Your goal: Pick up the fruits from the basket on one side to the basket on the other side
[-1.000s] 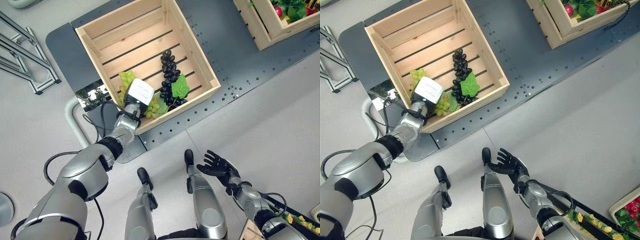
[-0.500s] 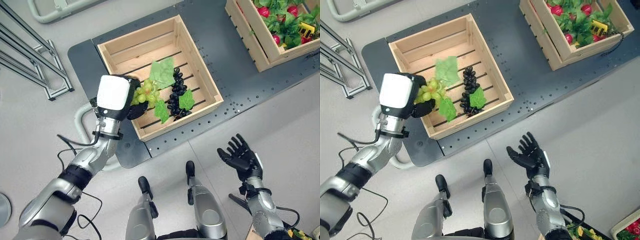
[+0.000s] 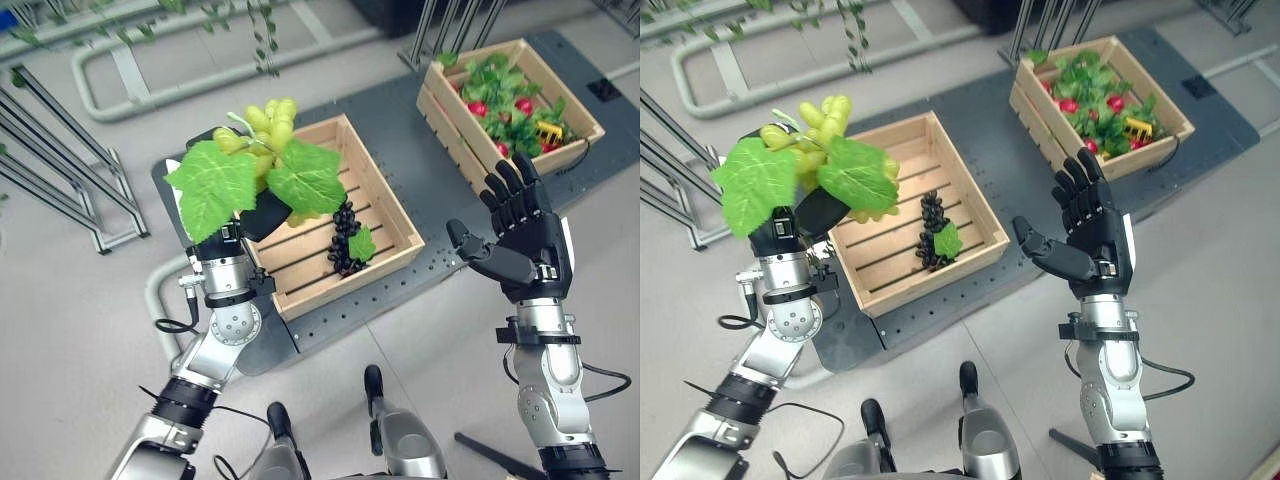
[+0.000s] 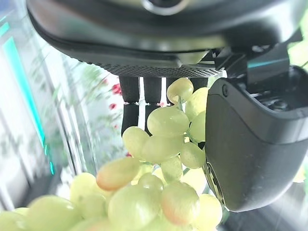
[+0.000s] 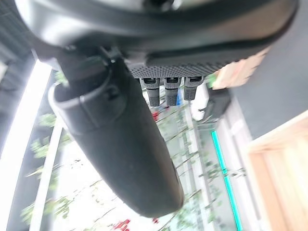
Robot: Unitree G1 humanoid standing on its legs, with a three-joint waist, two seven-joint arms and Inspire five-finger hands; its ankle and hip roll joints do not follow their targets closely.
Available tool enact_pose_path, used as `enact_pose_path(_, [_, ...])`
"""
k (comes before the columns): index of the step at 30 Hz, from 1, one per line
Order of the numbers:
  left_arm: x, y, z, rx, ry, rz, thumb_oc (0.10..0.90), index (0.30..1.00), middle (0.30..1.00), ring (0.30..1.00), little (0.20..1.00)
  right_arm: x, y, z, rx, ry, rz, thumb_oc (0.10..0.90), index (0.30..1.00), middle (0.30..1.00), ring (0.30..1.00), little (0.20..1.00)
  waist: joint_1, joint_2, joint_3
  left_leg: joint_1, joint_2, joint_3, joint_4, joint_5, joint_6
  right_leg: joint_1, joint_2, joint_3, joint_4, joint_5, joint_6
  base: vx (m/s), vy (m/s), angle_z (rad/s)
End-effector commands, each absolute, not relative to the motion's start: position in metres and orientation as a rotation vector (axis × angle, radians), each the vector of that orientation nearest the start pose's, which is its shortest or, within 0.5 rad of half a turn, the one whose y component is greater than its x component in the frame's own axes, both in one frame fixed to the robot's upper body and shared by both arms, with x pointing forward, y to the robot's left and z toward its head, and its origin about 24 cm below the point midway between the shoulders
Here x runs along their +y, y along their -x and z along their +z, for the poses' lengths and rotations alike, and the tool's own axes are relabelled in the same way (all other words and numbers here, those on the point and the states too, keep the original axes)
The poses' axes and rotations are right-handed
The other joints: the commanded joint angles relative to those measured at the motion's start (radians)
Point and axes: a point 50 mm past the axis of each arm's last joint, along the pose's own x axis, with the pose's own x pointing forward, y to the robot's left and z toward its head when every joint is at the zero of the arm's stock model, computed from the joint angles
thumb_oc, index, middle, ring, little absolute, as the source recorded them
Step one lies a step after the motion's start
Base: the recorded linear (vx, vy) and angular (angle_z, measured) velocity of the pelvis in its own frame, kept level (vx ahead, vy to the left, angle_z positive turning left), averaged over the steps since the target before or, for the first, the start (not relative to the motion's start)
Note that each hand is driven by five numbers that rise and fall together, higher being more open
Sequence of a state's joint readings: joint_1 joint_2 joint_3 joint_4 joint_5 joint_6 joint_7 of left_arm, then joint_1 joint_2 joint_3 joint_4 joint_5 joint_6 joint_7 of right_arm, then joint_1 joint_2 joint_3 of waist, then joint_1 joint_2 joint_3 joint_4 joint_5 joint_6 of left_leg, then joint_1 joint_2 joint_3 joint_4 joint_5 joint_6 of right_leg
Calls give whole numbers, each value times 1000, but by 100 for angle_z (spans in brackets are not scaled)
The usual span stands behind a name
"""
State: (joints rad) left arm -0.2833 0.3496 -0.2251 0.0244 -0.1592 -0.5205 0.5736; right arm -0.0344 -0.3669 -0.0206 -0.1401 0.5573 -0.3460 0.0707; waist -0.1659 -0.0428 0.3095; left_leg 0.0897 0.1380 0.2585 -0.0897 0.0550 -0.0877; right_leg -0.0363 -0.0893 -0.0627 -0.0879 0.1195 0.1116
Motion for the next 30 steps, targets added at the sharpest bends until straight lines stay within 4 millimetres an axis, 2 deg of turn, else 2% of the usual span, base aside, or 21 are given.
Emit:
enact_pose_path(1, [159, -267, 174, -847, 295, 83, 400, 300, 300, 300, 300, -200, -241, 158, -634, -165, 247, 800, 900, 900, 900, 900, 4, 30, -180, -13, -1, -14, 2, -16, 24, 33, 7, 20, 1, -40, -16, 1, -5, -8])
enact_pose_path(2, [159, -267, 174, -846, 296, 82, 400, 300, 300, 300, 300, -200, -241, 158, -633, -165, 247, 800, 900, 900, 900, 900, 5, 30, -180, -13, -1, -13, 2, -16, 24, 33, 8, 21, 1, -40, -16, -11, -17, -5])
enact_pose_path(3, [153, -266, 171, -812, 376, 33, 400, 300, 300, 300, 300, -191, -245, 157, -600, -196, 296, 800, 900, 900, 900, 900, 15, 28, -189, -6, 1, -6, 2, -20, 23, 36, 4, 13, 1, -43, -14, -8, -16, -4])
enact_pose_path(8, [143, -267, 167, -750, 450, -59, 400, 300, 300, 300, 300, -168, -253, 153, -524, -213, 431, 800, 900, 900, 900, 900, 37, 23, -209, 1, 5, -12, 2, -31, 26, 44, -2, -3, 1, -49, -11, -2, -22, -3])
enact_pose_path(14, [137, -265, 162, -688, 384, -154, 400, 300, 300, 300, 300, -154, -256, 153, -488, -137, 519, 800, 900, 900, 900, 900, 68, 11, -230, 7, 10, -21, 2, -38, 26, 48, -10, -20, 1, -49, -4, 16, -37, 7])
enact_pose_path(23, [130, -258, 165, -733, 264, -209, 400, 300, 300, 300, 300, -134, -255, 138, -379, -298, 610, 800, 900, 900, 900, 900, 81, 11, -245, 15, 13, -23, 2, -45, 28, 50, -14, -19, 1, -47, 1, 2, -1, 1])
enact_pose_path(30, [125, -255, 166, -727, 219, -263, 400, 300, 300, 300, 300, -124, -253, 135, -361, -333, 626, 800, 900, 900, 900, 900, 84, 12, -256, 18, 14, -25, 2, -49, 29, 50, -17, -20, 1, -47, 5, 0, 0, 0])
